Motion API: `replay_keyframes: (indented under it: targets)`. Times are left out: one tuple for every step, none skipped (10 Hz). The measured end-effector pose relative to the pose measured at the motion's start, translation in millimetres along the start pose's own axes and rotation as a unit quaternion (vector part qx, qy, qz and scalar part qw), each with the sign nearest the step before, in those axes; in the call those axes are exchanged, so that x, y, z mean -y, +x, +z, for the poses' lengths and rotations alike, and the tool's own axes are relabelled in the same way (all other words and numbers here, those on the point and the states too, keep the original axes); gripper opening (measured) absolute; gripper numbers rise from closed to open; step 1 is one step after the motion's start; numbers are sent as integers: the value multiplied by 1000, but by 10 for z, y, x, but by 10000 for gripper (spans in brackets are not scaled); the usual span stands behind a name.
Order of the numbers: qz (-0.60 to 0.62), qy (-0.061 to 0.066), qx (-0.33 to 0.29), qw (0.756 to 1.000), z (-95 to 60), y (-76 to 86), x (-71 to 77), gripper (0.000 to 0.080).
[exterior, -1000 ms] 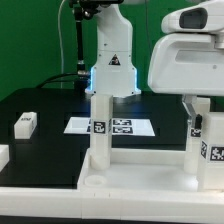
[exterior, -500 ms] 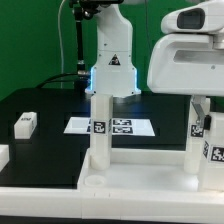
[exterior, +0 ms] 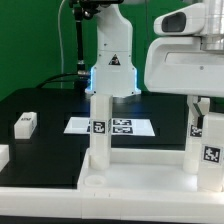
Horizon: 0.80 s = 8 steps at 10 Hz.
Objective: Assemble desk
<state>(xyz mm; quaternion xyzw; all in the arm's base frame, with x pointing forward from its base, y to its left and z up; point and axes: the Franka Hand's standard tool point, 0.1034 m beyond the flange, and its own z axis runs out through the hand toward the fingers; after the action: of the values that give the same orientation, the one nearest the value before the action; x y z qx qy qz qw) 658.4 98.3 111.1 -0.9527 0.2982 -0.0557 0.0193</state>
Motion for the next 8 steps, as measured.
replay_keyframes:
  targets:
    - [56,1,1,998,1,5,-7,288]
    - [97,2,2,995,1,5,-10,288]
    - [148,2,3,989,2,6,-13,288]
    - [195,2,3,981,4,5,-13,289]
    - [233,1,3,972,5,4,-12,289]
    - [270,1,4,963,4,5,-12,289]
    - [313,1,4,950,4,6,-14,290]
    - [346,2,5,938,4,6,-14,290]
